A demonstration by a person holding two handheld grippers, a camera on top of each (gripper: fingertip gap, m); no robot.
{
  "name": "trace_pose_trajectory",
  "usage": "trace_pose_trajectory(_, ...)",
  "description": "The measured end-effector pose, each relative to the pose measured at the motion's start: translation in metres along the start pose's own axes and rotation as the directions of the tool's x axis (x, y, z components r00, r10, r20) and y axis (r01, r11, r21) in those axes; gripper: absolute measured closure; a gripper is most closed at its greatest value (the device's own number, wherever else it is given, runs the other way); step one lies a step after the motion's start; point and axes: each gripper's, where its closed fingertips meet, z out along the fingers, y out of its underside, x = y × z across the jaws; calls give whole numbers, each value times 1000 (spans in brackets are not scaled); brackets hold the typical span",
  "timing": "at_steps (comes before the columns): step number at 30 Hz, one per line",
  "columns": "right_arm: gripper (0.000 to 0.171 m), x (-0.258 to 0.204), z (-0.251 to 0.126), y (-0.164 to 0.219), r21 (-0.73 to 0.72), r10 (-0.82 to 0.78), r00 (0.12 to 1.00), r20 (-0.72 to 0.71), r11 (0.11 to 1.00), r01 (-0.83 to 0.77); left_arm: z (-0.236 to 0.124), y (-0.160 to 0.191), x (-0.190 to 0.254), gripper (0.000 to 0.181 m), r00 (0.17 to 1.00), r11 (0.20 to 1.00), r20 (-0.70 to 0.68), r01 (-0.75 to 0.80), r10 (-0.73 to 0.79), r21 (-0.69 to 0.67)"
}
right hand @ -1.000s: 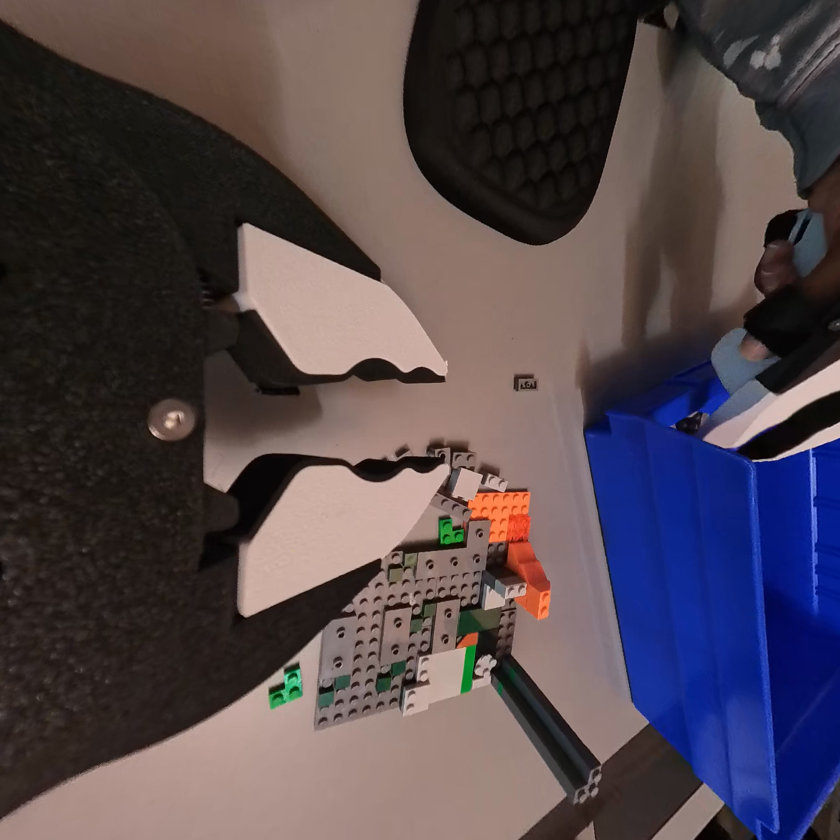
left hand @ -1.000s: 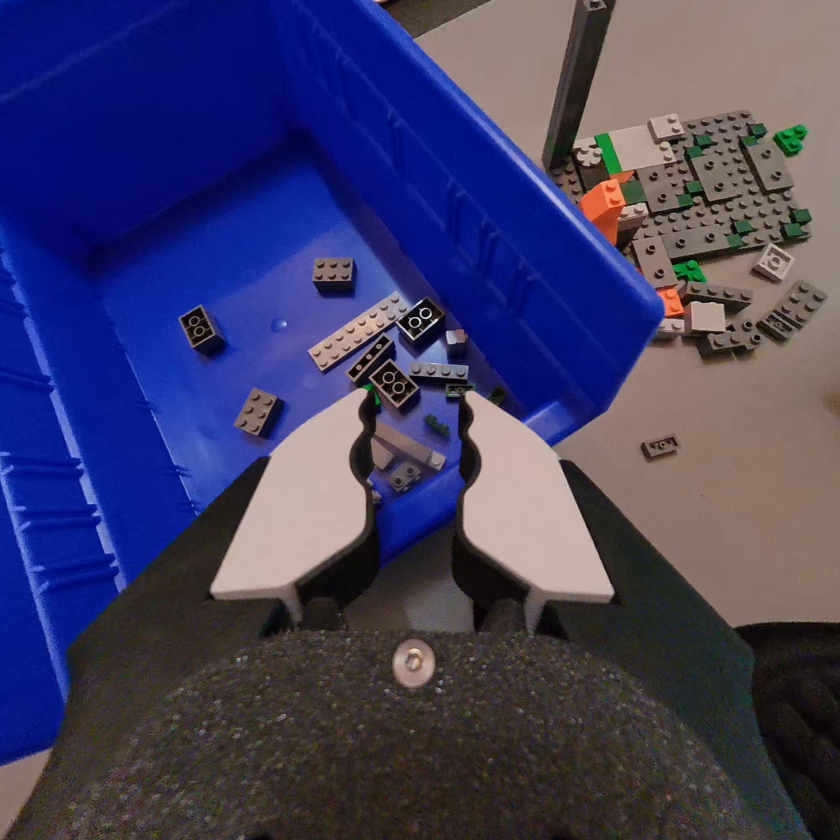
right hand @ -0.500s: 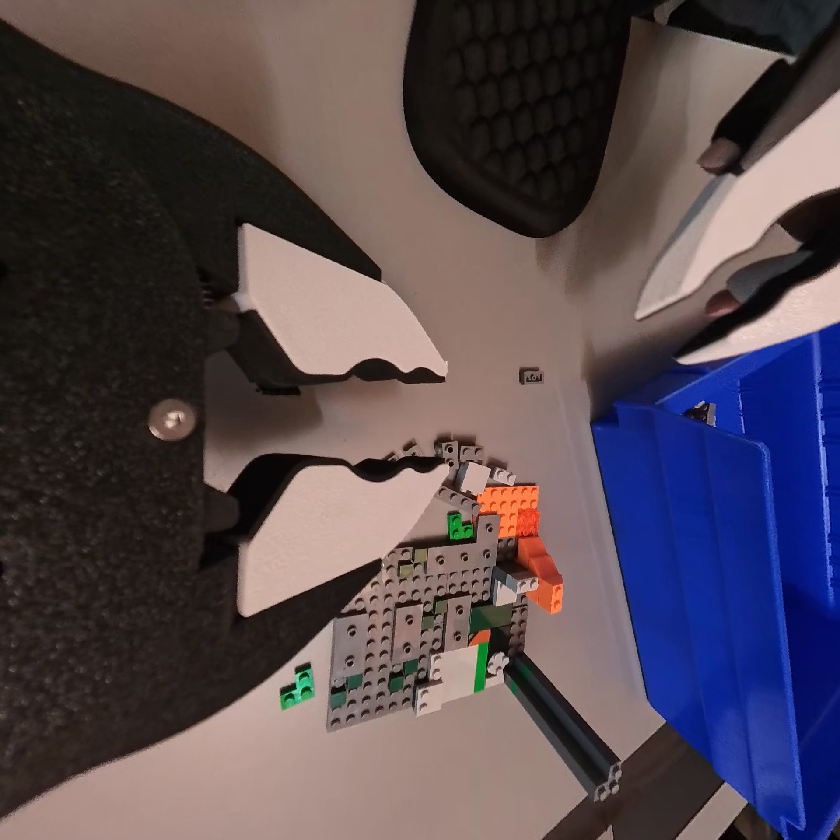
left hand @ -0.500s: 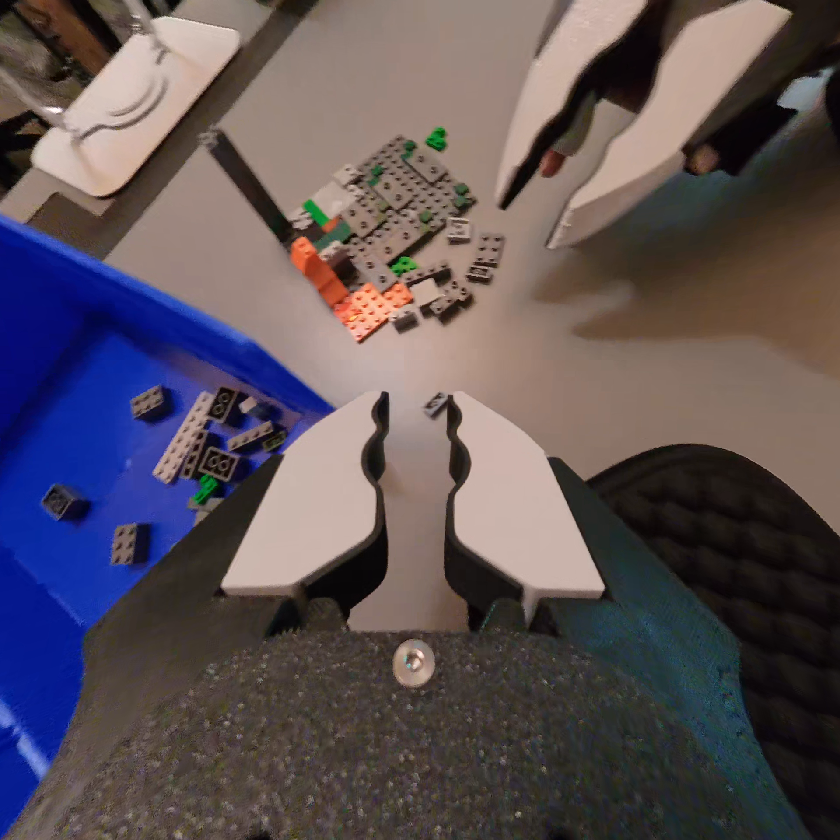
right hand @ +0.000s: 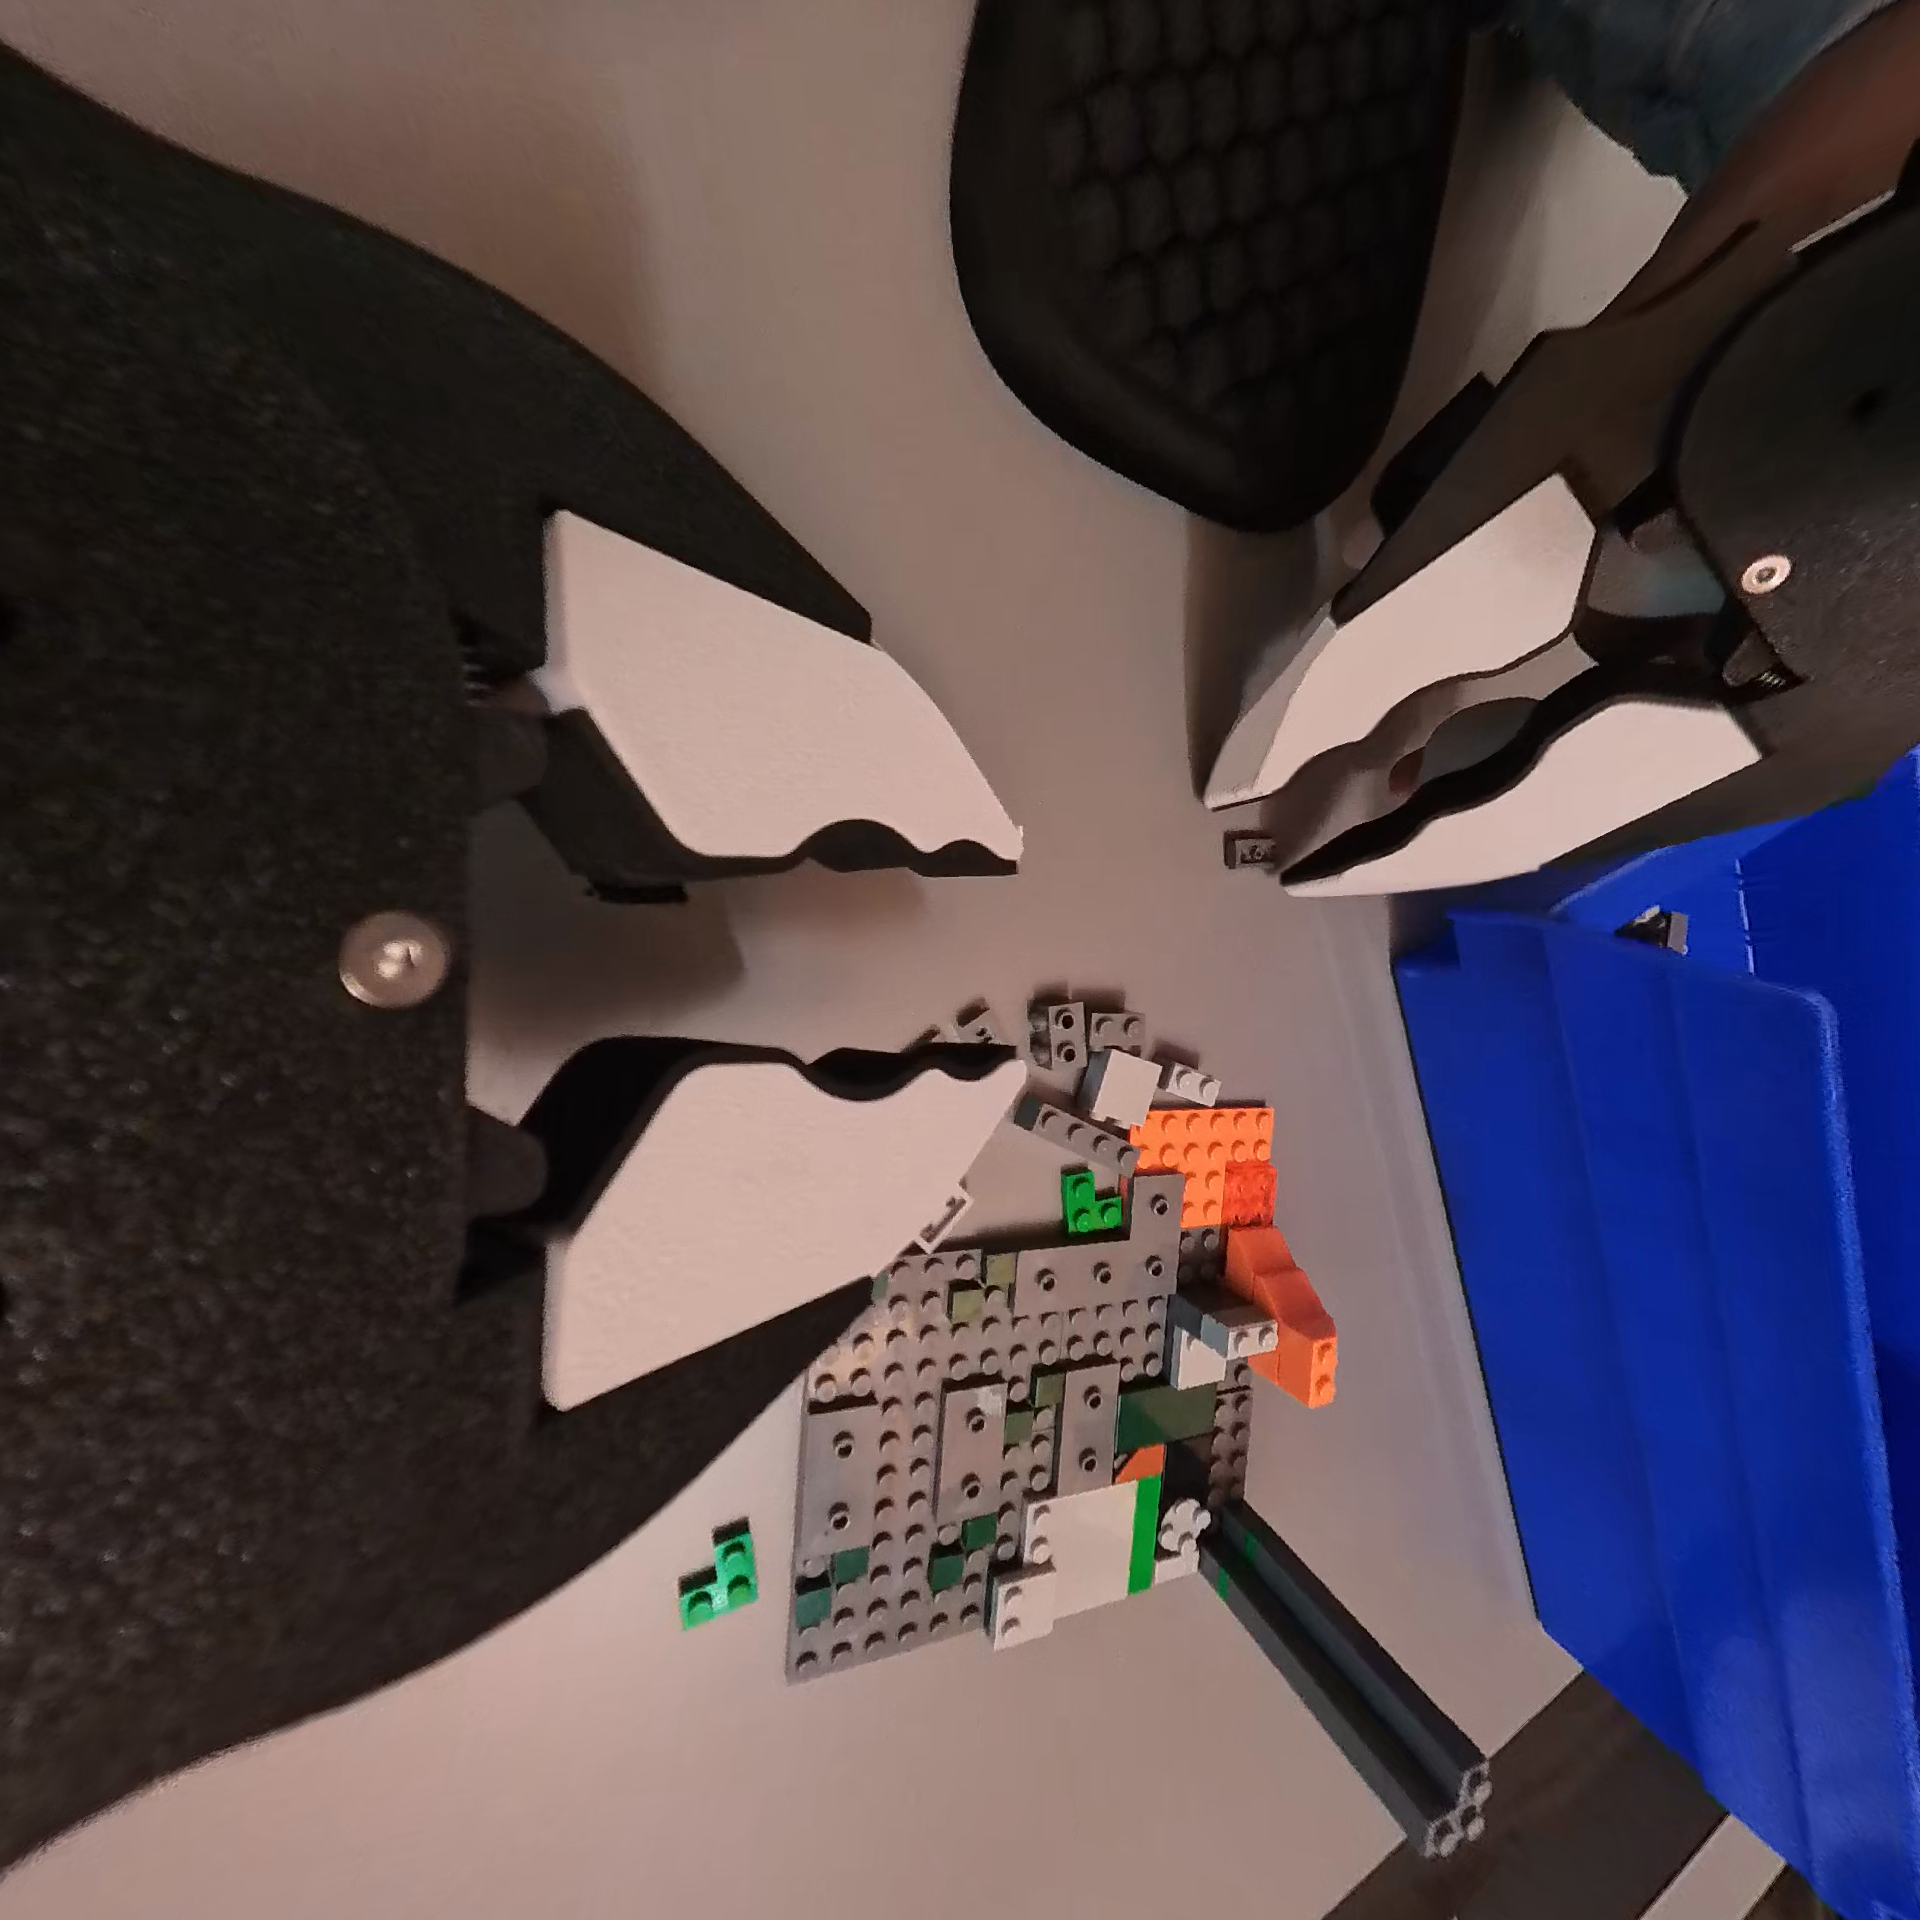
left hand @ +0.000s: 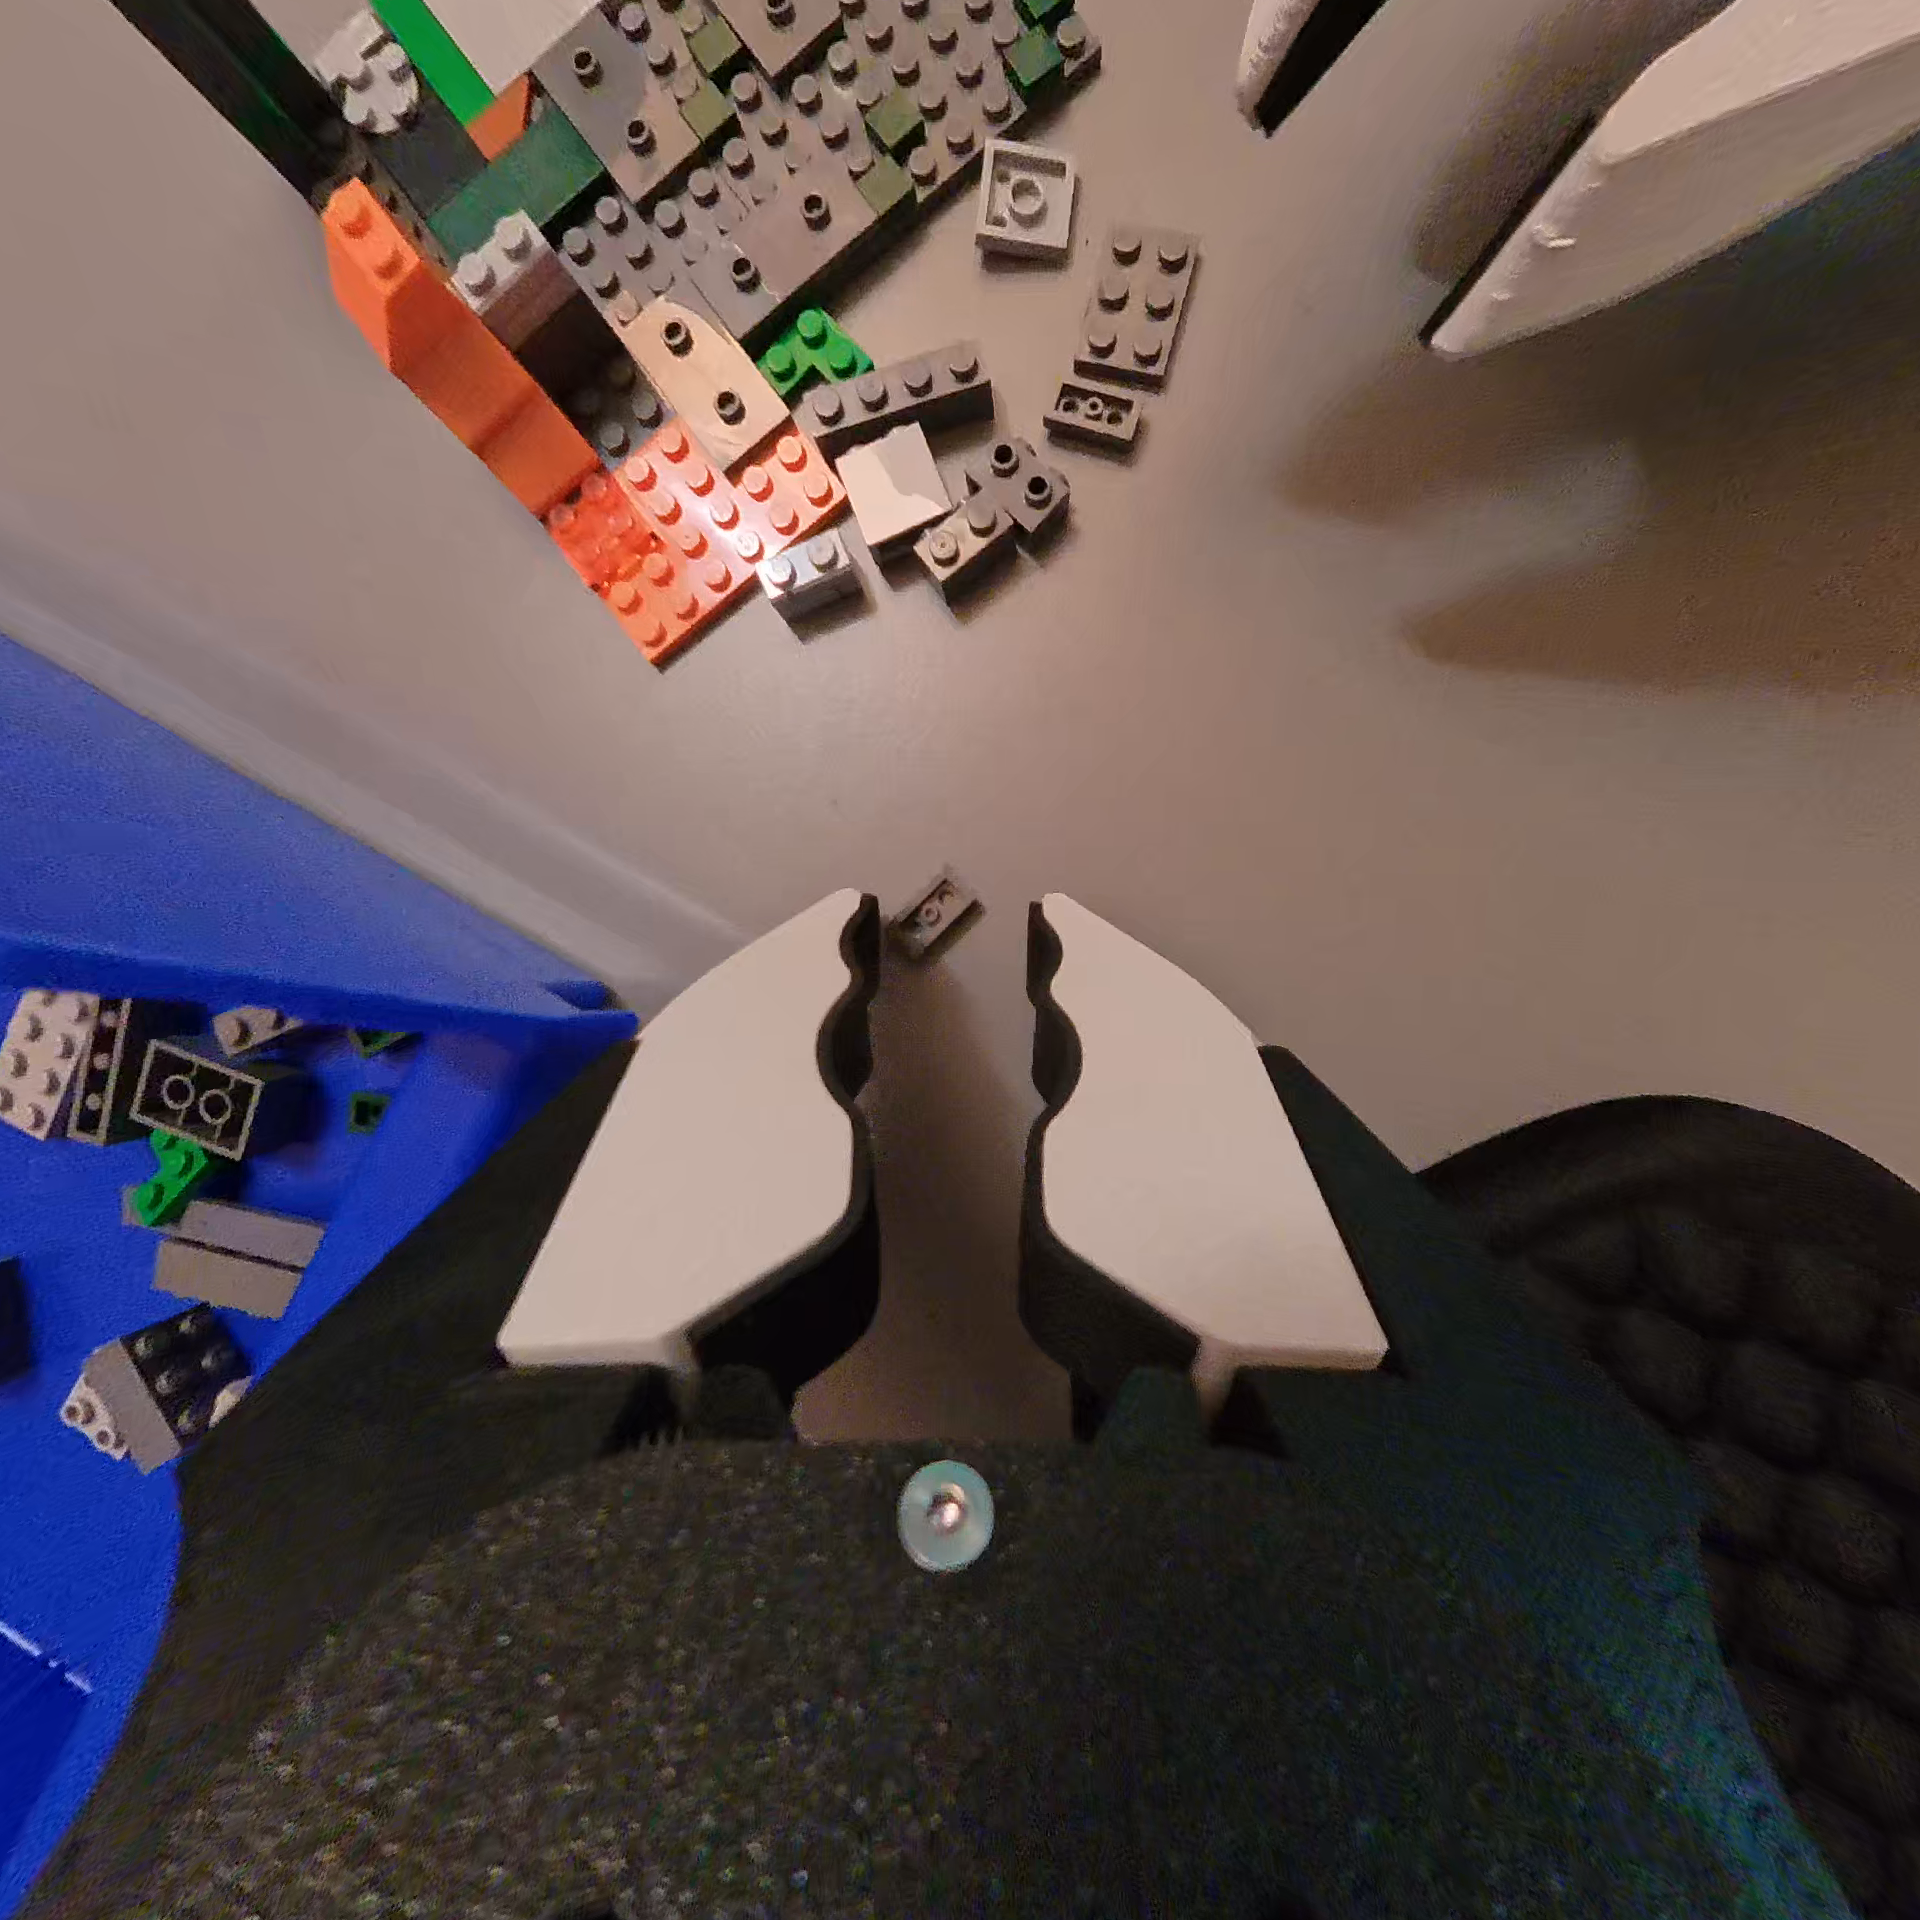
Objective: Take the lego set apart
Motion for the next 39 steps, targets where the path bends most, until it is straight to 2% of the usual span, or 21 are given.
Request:
trace_pose_trajectory(4, 141, -1, 1, 4, -14, 5, 1000, 11, 1000, -4, 1, 0, 1, 157, 999, 1000, -35, 5, -5, -11)
trace_pose_trajectory(9, 141, 1, -1, 6, -22, 4, 1000, 4, 1000, -4, 1, 1, 8, 173, 993, 999, -115, 17, -21, -36)
trace_pose_trajectory(15, 141, 12, -12, 9, -18, 16, 999, -30, 1000, -17, -5, -1, 10, 173, 994, 1000, -110, 3, -5, -19)
trace_pose_trajectory(20, 141, 40, -28, 18, -21, 30, 992, -123, 999, -33, -51, -24, -2, 173, 998, 991, -63, 31, -23, 129)
trace_pose_trajectory(24, 142, 71, -43, 31, -38, 21, 967, -255, 999, -32, -94, -37, -47, 173, 993, 967, 37, 97, -109, 237)
trace_pose_trajectory(27, 141, 93, -55, 41, -64, 12, 938, -347, 997, -37, -109, -33, -86, 174, 974, 962, 145, 135, -173, 237)
trace_pose_trajectory(34, 141, 131, -81, 71, -119, 17, 891, -454, 990, -79, -83, -10, -135, 172, 933, 957, 228, 247, -278, 154)
trace_pose_trajectory(39, 141, 133, -78, 78, -66, 103, 921, -375, 988, -138, -65, -2, -144, 156, 922, 947, 220, 298, -317, 118)
